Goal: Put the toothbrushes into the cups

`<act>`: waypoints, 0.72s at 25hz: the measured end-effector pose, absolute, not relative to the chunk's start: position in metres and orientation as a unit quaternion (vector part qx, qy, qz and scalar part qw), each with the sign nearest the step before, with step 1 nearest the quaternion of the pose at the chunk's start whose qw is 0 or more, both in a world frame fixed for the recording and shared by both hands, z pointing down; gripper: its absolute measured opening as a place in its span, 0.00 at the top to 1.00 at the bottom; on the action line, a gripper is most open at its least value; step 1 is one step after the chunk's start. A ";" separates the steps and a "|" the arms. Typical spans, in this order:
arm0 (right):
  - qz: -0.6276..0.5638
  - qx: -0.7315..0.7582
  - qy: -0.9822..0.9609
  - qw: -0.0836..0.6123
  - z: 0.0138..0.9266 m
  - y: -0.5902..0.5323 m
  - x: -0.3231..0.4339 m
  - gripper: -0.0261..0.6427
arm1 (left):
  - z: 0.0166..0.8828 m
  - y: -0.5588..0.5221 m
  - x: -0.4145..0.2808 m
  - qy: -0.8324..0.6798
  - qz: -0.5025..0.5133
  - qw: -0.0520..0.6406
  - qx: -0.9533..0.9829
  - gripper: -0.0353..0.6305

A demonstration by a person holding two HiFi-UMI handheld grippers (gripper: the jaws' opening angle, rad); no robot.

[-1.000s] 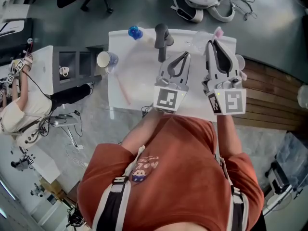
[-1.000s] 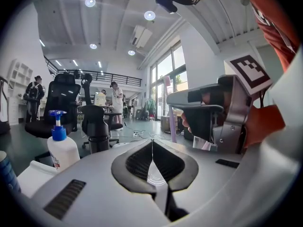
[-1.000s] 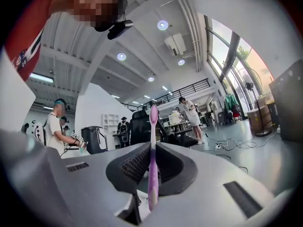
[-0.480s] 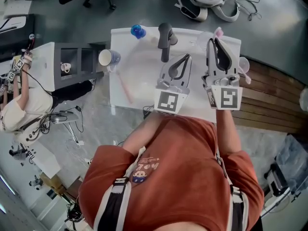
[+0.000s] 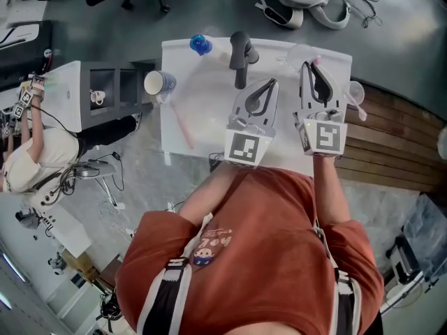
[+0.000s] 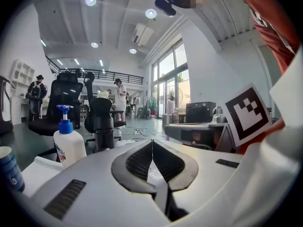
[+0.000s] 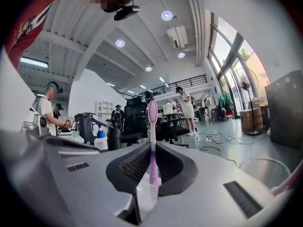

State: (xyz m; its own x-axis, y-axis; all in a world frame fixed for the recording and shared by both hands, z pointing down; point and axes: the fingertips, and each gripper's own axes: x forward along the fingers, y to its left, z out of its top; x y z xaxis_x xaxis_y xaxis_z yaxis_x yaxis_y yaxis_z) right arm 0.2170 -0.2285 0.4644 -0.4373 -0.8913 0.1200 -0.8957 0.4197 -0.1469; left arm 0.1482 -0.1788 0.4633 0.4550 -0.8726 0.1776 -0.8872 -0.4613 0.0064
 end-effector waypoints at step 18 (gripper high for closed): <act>0.107 0.518 -0.847 0.058 0.493 -0.217 0.207 0.79 | 0.460 -0.171 0.141 -0.511 0.070 0.053 0.855 0.92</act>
State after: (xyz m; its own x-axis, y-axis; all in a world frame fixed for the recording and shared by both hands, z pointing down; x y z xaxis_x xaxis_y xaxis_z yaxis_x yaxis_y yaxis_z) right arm 0.2074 -0.2172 0.4932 -0.4571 -0.8647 0.2082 -0.8893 0.4409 -0.1213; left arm 0.1411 -0.1711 0.4601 0.4682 -0.8663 0.1740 -0.8812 -0.4723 0.0202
